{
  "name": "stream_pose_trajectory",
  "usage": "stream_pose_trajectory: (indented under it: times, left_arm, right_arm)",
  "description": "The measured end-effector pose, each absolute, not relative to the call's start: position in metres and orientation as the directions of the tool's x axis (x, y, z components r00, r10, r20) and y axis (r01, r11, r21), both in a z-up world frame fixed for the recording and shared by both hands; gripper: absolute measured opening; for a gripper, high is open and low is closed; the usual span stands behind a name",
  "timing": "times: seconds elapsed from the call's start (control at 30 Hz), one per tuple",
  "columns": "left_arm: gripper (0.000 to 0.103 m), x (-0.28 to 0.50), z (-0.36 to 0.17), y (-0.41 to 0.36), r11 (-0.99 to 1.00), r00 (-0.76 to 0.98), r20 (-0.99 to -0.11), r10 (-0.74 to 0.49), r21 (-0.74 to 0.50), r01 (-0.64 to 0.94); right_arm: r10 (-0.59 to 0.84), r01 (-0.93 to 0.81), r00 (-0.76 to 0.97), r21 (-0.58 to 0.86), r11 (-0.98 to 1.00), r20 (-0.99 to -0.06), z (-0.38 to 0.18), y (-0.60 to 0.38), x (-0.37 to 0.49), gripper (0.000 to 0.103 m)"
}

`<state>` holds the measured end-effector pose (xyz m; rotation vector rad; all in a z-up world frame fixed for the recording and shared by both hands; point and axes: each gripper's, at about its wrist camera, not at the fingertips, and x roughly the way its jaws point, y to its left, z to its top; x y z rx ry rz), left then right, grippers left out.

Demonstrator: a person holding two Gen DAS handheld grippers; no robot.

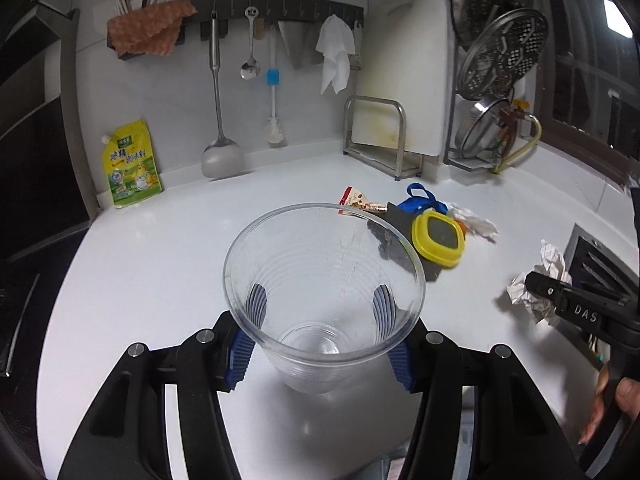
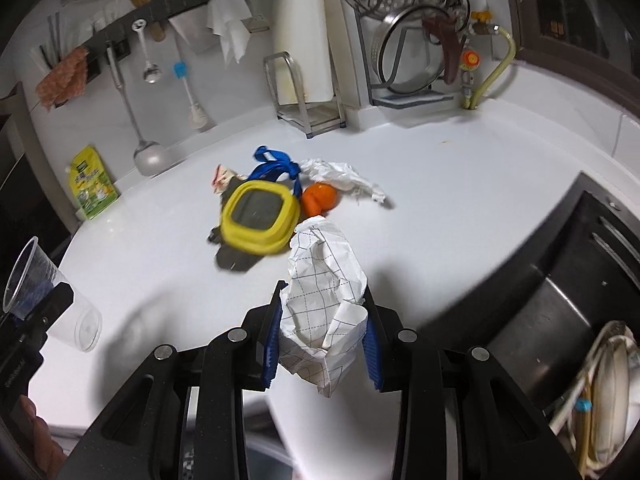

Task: Collect trash
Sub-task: 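Carry paper and cup over the bin and open the right tool to drop paper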

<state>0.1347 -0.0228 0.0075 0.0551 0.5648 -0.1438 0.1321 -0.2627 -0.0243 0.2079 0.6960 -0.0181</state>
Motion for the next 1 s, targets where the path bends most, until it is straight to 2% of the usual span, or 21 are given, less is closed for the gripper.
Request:
stream_pose_trajectory:
  times: [0.23,0.53,1.0]
  left_arm:
    - [0.055,0.08,0.005,-0.012,0.983,0.821,-0.547,-0.164,-0.024,0.181]
    - [0.055,0.02,-0.009,-0.013,0.976,0.809,-0.56,-0.177,0.007,0.218]
    - [0.055,-0.031,-0.035,-0.013,0.962,0.771,-0.602,-0.208,0.016,0.272]
  right_arm:
    - [0.061,0.058,0.787,0.172,0.983,-0.614,-0.02,-0.234,0.055,0.033]
    - [0.092,0.042,0.778,0.198,0.979,-0.621,-0.035,-0.205,-0.021,0.033]
    - [0.124,0.012,0.747,0.2,0.98,-0.653,-0.061,-0.191,-0.074,0.033]
